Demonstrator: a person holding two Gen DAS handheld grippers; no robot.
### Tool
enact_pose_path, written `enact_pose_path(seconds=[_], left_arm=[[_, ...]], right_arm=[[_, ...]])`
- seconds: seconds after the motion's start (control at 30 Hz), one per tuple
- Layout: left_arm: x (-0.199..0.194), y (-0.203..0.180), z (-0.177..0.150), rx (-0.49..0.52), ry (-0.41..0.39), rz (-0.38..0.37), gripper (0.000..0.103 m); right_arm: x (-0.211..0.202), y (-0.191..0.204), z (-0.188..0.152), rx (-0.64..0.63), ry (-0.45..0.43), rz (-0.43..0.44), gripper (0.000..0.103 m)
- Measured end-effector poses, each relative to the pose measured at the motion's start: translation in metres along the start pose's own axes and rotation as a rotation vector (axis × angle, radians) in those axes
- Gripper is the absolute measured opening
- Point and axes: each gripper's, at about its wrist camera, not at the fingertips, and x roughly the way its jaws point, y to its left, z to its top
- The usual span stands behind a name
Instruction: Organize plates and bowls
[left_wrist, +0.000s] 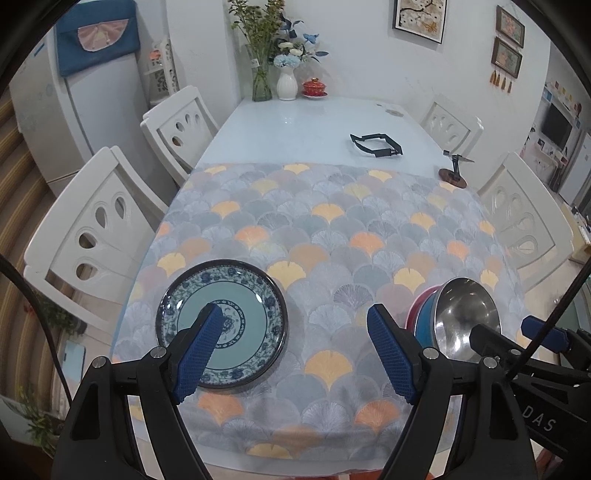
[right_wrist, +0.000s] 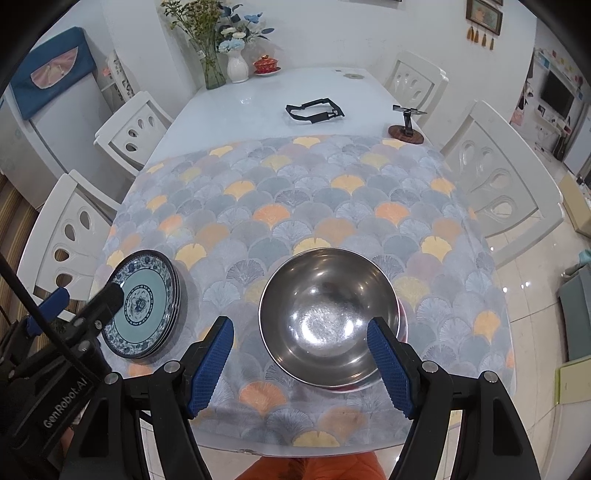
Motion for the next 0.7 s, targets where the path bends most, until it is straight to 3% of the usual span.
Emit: enact_pose_path(seconds=[0.33, 0.37, 0.5, 0.7], left_arm=[[0.008, 0.001, 0.004, 0.000, 0.025, 0.030, 0.079], [0.009, 0.001, 0.005, 0.010, 0.030, 0.051, 0.081], [0.019, 0.000, 0.010, 0.029, 0.082, 0.145, 0.102], [0.015, 0.000, 0.011, 0.067, 0.031, 0.189, 0.102]], right_arm=[[-0.002, 0.001, 0.001, -0.012, 0.000, -0.006, 0.072], [-0.001, 0.001, 0.001, -0.015, 0.003, -0.004, 0.072], [0.000, 0.003, 0.002, -0.029, 0.008, -0.004, 0.072], [0.003, 0.002, 0.003, -0.024, 0.011, -0.007, 0.072]])
